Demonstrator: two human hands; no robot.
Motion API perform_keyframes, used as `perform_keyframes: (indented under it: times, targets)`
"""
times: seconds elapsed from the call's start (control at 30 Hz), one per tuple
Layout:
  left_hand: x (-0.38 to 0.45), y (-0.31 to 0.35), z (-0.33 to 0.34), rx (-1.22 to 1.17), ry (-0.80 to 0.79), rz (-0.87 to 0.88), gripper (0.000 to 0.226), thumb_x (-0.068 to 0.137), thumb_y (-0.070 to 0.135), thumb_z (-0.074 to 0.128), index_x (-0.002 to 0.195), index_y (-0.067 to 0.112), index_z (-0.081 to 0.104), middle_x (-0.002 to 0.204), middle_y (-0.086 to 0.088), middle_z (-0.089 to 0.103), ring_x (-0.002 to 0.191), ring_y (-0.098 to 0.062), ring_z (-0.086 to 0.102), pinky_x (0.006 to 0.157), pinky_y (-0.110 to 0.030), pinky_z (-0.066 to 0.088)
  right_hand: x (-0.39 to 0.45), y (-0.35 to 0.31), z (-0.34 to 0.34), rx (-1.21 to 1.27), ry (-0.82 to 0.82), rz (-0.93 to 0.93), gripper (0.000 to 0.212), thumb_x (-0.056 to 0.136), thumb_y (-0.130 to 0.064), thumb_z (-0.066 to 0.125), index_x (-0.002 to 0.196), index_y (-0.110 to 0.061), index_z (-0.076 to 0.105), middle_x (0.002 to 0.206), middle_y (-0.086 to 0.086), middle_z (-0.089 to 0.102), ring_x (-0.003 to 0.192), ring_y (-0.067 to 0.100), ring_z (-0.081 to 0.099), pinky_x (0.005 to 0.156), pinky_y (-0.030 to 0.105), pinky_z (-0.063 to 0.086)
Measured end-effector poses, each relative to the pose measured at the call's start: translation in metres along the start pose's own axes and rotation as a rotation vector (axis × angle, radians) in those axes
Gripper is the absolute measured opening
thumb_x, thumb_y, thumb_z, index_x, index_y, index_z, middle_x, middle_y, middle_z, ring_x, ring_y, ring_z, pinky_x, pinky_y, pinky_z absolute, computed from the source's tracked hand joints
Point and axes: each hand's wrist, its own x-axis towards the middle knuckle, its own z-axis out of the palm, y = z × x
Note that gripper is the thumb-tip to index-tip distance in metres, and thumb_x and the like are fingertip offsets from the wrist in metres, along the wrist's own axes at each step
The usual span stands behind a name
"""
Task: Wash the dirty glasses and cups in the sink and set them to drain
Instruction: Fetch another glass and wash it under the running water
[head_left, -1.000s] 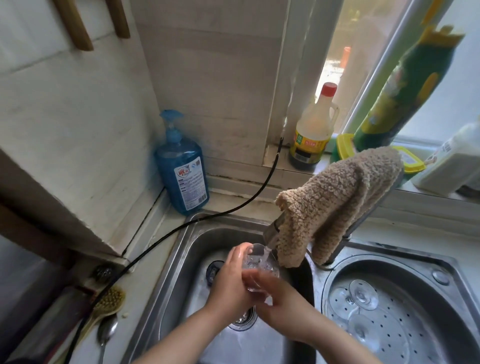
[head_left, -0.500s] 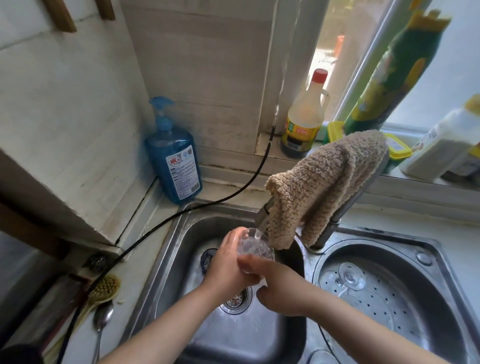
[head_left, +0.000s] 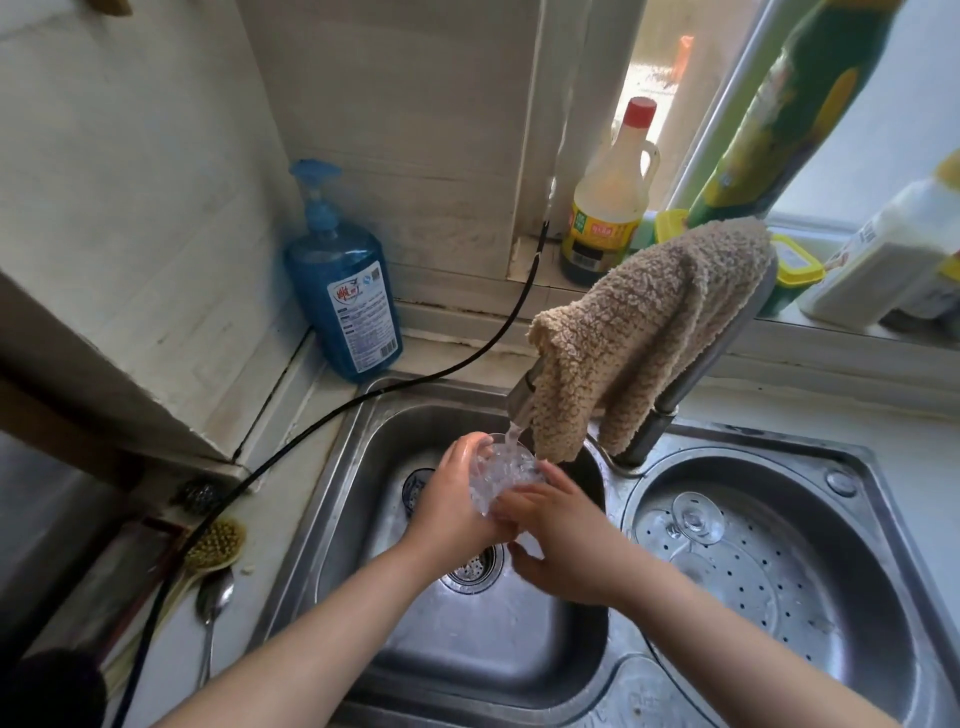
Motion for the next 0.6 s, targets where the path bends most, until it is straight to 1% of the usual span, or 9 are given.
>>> perform_keyframes:
  times: [0.07, 0.13, 0.2, 0.27, 0.37, 0.43, 0.5, 0.53, 0.6]
  targets:
    - [-0.002, 0.004, -0.003, -0.022, -0.021, -0.014, 0.090, 0.055, 0.018, 0.091, 0.131, 0.020, 0.044, 0.125, 0.009, 0.051, 0.111, -0.001, 0.051, 0.084, -0.002, 0.039, -0.001, 0.021, -0.001, -0.201, -0.004, -0.076, 0.020, 0.076, -0.034, 0.062, 0.095, -0.029, 0.060, 0.100, -0.012, 0.068, 0.106, 0.010, 0.061, 0.102, 0.031, 0.022]
    - [-0.001, 0.008, -0.007, -0.092, -0.087, -0.041, 0.088, 0.056, 0.015, 0.092, 0.130, 0.020, 0.043, 0.122, 0.008, 0.055, 0.104, 0.007, 0.055, 0.081, -0.004, 0.043, 0.002, 0.026, -0.007, -0.126, -0.012, -0.065, 0.013, 0.078, -0.038, 0.066, 0.089, -0.031, 0.062, 0.092, -0.016, 0.068, 0.099, 0.004, 0.060, 0.098, 0.017, 0.024]
    - [0.000, 0.009, -0.012, -0.240, -0.179, -0.104, 0.091, 0.058, 0.016, 0.092, 0.134, 0.023, 0.041, 0.122, 0.006, 0.058, 0.101, 0.010, 0.059, 0.084, -0.011, 0.048, 0.004, 0.018, -0.019, 0.079, 0.027, -0.006, 0.010, 0.080, -0.036, 0.070, 0.082, -0.027, 0.066, 0.081, -0.016, 0.064, 0.081, -0.005, 0.054, 0.086, 0.005, 0.026]
    - [-0.002, 0.010, -0.015, -0.416, -0.272, -0.210, 0.098, 0.057, 0.038, 0.090, 0.139, 0.033, 0.037, 0.132, 0.001, 0.056, 0.110, -0.004, 0.061, 0.092, -0.027, 0.052, 0.004, 0.008, -0.030, 0.370, 0.004, 0.121, 0.008, 0.081, -0.029, 0.073, 0.082, -0.024, 0.066, 0.077, -0.014, 0.061, 0.074, -0.006, 0.053, 0.072, 0.007, 0.035]
    - [-0.011, 0.020, -0.019, -0.604, -0.385, -0.392, 0.080, 0.067, 0.065, 0.069, 0.135, 0.033, 0.044, 0.122, -0.004, 0.064, 0.097, -0.015, 0.069, 0.069, -0.028, 0.055, 0.007, -0.006, -0.036, 0.748, -0.055, 0.211, 0.013, 0.087, -0.016, 0.067, 0.085, -0.028, 0.063, 0.076, -0.010, 0.065, 0.072, -0.001, 0.060, 0.071, 0.012, 0.045]
    - [-0.014, 0.022, -0.017, -0.723, -0.408, -0.486, 0.059, 0.086, 0.066, 0.049, 0.129, 0.026, 0.055, 0.110, -0.006, 0.070, 0.088, -0.016, 0.070, 0.065, -0.027, 0.054, 0.015, -0.010, -0.032, 0.912, 0.009, 0.355, 0.013, 0.091, -0.016, 0.061, 0.079, -0.021, 0.062, 0.065, -0.008, 0.063, 0.062, 0.005, 0.059, 0.065, 0.016, 0.046]
    - [-0.013, 0.019, -0.011, -0.768, -0.341, -0.508, 0.050, 0.095, 0.053, 0.038, 0.123, 0.019, 0.062, 0.108, -0.007, 0.071, 0.092, -0.017, 0.069, 0.073, -0.027, 0.055, 0.026, -0.010, -0.021, 1.001, 0.167, 0.576, 0.025, 0.091, -0.017, 0.060, 0.066, -0.018, 0.059, 0.051, -0.011, 0.057, 0.052, 0.006, 0.052, 0.056, 0.017, 0.043]
    - [-0.012, 0.017, -0.008, -0.776, -0.260, -0.510, 0.049, 0.096, 0.050, 0.042, 0.122, 0.015, 0.063, 0.108, -0.009, 0.071, 0.094, -0.019, 0.069, 0.077, -0.029, 0.055, 0.030, -0.009, -0.017, 1.042, 0.242, 0.686, 0.027, 0.091, -0.017, 0.060, 0.064, -0.017, 0.057, 0.049, -0.011, 0.056, 0.052, 0.007, 0.050, 0.053, 0.017, 0.042]
    - [-0.009, 0.009, -0.004, -0.853, -0.067, -0.533, 0.051, 0.087, 0.048, 0.058, 0.119, 0.009, 0.065, 0.111, -0.016, 0.070, 0.096, -0.024, 0.069, 0.082, -0.032, 0.054, 0.039, -0.005, -0.009, 1.269, 0.302, 0.824, 0.019, 0.091, -0.019, 0.060, 0.075, -0.010, 0.062, 0.065, -0.001, 0.064, 0.062, 0.014, 0.059, 0.060, 0.022, 0.049]
